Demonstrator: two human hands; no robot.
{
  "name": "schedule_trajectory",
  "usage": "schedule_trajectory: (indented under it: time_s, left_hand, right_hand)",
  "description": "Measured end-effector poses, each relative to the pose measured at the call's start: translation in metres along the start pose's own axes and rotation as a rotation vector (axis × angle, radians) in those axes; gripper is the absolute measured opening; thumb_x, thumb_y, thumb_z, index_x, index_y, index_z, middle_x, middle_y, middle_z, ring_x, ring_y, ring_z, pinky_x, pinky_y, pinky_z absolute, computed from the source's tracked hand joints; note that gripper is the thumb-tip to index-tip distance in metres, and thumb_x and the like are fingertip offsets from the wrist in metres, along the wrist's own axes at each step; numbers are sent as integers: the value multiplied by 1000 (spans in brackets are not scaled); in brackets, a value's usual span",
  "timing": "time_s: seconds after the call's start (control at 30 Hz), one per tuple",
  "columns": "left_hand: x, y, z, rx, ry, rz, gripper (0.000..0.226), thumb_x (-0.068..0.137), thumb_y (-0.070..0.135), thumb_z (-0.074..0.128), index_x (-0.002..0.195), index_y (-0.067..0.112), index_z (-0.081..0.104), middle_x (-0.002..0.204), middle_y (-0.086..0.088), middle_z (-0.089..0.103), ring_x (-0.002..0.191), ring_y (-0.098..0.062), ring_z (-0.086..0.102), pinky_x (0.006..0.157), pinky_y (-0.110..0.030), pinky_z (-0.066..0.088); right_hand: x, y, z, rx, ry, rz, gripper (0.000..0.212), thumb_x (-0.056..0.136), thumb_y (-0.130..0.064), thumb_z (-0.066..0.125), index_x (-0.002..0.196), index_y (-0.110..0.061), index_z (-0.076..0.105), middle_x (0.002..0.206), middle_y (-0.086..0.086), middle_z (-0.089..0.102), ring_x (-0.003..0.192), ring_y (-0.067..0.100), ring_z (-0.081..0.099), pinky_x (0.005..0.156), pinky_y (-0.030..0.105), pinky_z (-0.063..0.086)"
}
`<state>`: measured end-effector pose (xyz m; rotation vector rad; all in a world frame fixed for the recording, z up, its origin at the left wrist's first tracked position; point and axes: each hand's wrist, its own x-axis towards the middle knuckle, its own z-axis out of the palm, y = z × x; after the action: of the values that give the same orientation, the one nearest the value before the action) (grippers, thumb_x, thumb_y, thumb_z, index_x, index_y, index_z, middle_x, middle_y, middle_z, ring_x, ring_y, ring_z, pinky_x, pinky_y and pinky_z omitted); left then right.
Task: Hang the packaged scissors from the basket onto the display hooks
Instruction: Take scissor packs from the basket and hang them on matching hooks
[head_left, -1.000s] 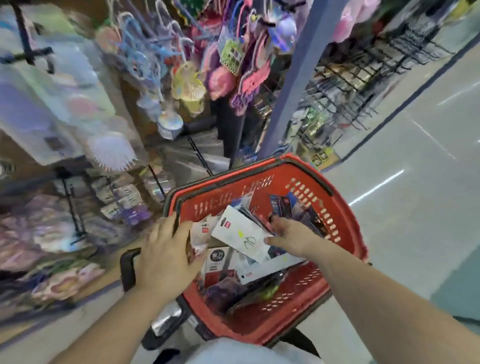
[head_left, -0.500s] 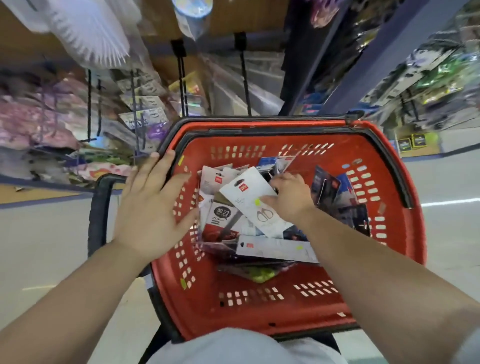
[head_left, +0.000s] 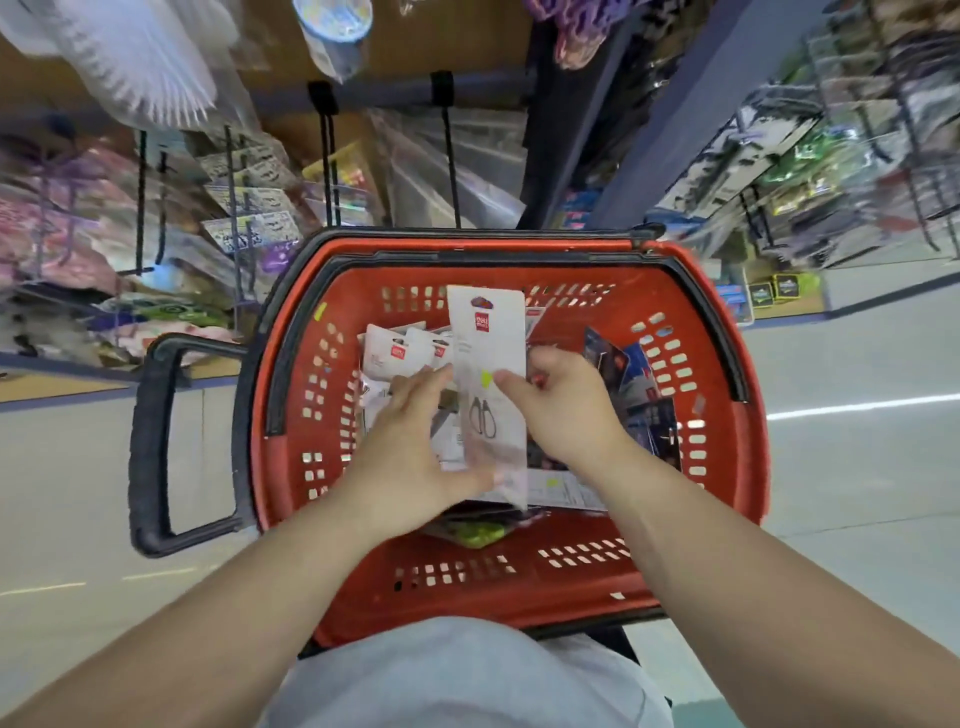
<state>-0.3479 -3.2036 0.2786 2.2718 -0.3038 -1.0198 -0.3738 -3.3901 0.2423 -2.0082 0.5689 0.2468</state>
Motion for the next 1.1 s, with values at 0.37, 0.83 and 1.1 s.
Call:
schedule_trajectory:
  time_s: [0.37, 0.83, 1.1]
  left_hand:
    - [33, -27, 19, -603, 114, -292, 48, 96, -7, 66, 132, 26, 64, 111, 10, 76, 108, -11, 71, 82, -18, 52]
    - [6, -51, -5, -818, 375, -340, 32, 102, 4, 63, 122, 28, 71, 109, 10, 81, 104, -12, 77, 87, -31, 60]
    - [0, -30, 2, -833, 487, -286, 36, 100, 2, 63, 122, 29, 72, 112, 11, 80, 109, -14, 74, 102, -41, 56]
  right_hand:
    - [3, 55, -15, 141, -356, 271, 26, 102, -38, 65, 124, -24, 71, 126, 1, 73, 117, 22, 70, 106, 42, 54]
    - [13, 112, -21, -616, -628, 82, 27, 106, -26, 58, 129, -15, 68, 118, 3, 69, 110, 27, 64, 90, 32, 48]
    - [-4, 77, -95, 236, -372, 239, 16, 107, -15, 56, 112, -19, 71, 97, 8, 77, 88, 25, 70, 84, 43, 58]
